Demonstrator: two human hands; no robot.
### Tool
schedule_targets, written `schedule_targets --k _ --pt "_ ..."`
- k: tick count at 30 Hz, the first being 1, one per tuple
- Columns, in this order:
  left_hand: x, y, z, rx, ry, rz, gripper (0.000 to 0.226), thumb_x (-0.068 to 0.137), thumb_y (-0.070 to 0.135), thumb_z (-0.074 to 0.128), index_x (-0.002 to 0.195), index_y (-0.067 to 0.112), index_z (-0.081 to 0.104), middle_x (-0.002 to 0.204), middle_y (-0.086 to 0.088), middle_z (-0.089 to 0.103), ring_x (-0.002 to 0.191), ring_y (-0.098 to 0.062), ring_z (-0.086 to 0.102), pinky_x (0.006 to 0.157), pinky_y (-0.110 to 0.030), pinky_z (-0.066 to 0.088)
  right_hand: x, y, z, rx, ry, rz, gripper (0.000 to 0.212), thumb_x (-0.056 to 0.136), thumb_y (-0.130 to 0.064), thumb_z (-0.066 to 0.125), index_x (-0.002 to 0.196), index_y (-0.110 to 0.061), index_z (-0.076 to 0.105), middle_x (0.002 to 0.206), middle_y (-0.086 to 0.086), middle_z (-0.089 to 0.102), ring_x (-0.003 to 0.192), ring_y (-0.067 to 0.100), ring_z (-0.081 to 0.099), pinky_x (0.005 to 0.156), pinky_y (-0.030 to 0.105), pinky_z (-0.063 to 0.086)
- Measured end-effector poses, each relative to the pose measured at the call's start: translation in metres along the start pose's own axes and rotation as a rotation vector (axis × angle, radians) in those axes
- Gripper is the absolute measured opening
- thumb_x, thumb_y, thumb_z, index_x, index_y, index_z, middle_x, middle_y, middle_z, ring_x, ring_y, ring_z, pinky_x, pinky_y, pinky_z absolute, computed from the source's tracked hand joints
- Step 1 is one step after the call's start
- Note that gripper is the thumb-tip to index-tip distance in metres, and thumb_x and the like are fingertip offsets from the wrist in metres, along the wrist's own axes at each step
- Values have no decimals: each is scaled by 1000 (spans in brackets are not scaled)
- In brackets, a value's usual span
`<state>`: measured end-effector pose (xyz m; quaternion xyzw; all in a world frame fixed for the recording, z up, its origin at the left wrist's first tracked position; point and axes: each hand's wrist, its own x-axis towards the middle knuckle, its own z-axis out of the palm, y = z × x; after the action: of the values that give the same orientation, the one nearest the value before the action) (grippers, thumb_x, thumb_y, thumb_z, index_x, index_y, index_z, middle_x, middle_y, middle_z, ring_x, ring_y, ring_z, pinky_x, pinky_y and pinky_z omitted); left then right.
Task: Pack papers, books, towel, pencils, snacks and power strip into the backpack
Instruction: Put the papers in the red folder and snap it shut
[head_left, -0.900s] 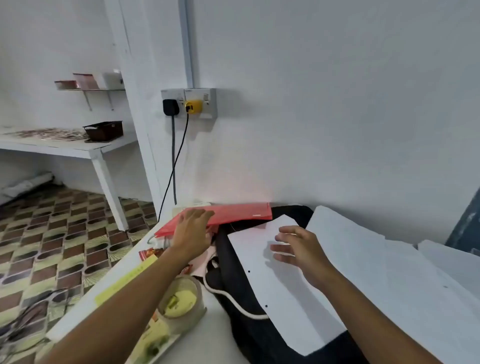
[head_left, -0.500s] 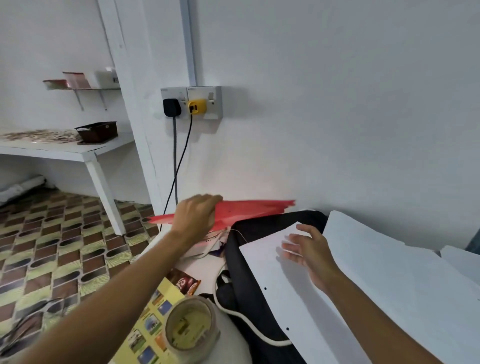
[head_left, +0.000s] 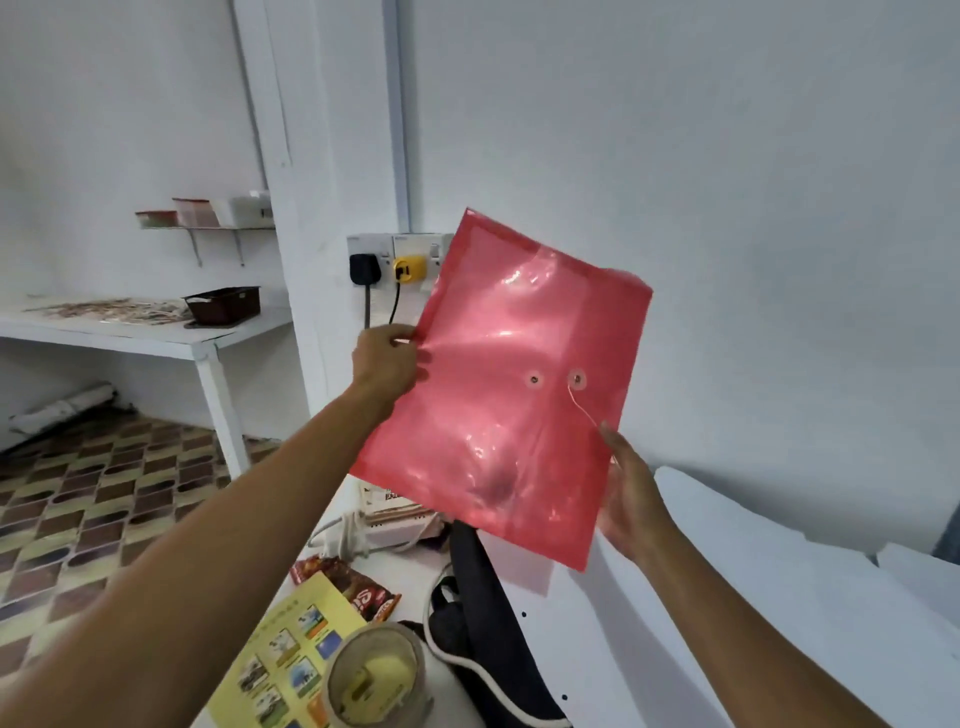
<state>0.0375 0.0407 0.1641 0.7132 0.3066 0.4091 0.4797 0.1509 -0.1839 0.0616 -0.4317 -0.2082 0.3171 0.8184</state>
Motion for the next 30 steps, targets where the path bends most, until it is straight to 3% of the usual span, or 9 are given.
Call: schedule_targets --k 3,6,10,14,18,20,24,26,30 --pt "-14 -24 4 -60 -22 -150 33 83 -11 42 105 2 64 72 -10 67 42 -15 55 36 -17 31 -7 -9 2 -151 8 -78 79 76 -48 71 139 -11 43 124 13 62 114 34 59 87 42 53" --pt "-34 -38 10 -217 -80 -249 29 89 -13 39 104 0 61 71 -11 63 39 -13 54 35 -16 33 -15 -11 4 -796 245 -247 118 57 -66 77 149 -28 15 144 3 36 123 21 49 96 40 46" --pt "-59 -42 16 -420 -150 -315 28 93 -9 40 103 6 62 76 -10 65 44 -13 58 36 -18 37 -13 -7 0 -1443 348 -153 118 58 -76 68 148 -21 17 154 5 7 136 33 30 100 49 40" --pt "-76 -37 19 -456 -180 -296 27 94 -5 44 104 10 65 79 -8 67 52 -15 58 37 -20 40 -6 3 -16 -1271 384 -189 57 74 -51 69 120 -21 54 126 1 49 111 25 55 86 38 47" --pt "-84 -27 17 -406 -192 -225 26 96 -2 44 106 10 65 85 -9 68 54 -15 59 40 -22 45 -8 9 -20 -1331 379 -258 12 80 -20 57 90 -14 58 82 2 61 77 24 58 63 30 39" --pt "-83 -24 11 -375 -149 -170 27 96 -3 43 103 11 65 80 -8 68 49 -12 59 38 -20 42 -8 7 -21 -1253 404 -320 12 83 -16 55 94 -13 54 75 2 61 70 24 58 59 29 40" --pt "-71 -25 -9 -351 -83 -179 26 96 -2 41 95 11 64 78 -5 67 45 -8 58 39 -19 40 -8 -4 -35 -932 375 -312 57 82 -1 57 128 -27 35 75 1 53 69 23 59 59 35 50" --pt "-64 -30 -17 -322 -50 -194 26 95 -2 41 95 12 63 79 -5 67 44 -8 57 39 -19 38 -7 -10 -40 -873 363 -241 68 77 6 57 130 -30 35 85 1 53 77 27 60 64 38 54" --pt "-49 -51 -25 -210 32 -202 31 93 -3 41 116 13 55 79 -7 66 47 -12 54 42 -21 38 0 -11 -36 -585 389 -62 44 85 -5 56 117 -29 38 92 5 55 73 19 55 55 28 43"
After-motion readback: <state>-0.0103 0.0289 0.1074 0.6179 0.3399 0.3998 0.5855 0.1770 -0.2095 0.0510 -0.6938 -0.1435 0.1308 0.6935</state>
